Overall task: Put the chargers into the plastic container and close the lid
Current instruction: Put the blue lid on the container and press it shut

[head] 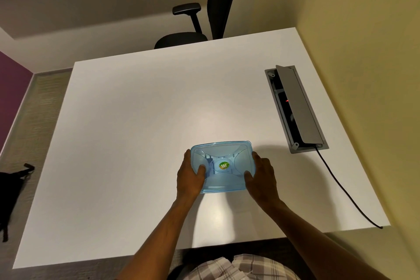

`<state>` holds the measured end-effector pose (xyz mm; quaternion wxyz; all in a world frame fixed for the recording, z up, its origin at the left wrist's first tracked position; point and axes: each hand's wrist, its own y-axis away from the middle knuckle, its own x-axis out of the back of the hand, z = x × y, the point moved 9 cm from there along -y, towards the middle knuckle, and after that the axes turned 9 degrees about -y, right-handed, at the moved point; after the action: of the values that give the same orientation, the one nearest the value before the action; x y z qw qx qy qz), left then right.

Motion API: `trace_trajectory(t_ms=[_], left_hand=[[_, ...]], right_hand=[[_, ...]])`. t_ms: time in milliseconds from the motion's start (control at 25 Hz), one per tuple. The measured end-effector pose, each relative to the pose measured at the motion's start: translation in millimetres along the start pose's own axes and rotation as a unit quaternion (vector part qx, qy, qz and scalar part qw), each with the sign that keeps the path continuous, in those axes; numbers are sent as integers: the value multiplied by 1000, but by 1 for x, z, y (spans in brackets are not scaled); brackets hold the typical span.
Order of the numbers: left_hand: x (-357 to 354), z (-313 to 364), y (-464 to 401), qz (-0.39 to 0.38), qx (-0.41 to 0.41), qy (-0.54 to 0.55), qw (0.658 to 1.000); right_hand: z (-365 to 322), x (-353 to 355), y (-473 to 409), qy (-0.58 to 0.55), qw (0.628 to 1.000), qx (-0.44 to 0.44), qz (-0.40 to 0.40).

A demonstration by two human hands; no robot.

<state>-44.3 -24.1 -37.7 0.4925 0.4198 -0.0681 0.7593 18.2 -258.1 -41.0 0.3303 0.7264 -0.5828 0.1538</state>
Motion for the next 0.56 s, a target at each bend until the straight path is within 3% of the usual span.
trace_trajectory(t_ms=[560], left_hand=[[-26,-20,16,-32,-24,-119,992]], right_hand=[[-5,-9,-8,104,994,12,29]])
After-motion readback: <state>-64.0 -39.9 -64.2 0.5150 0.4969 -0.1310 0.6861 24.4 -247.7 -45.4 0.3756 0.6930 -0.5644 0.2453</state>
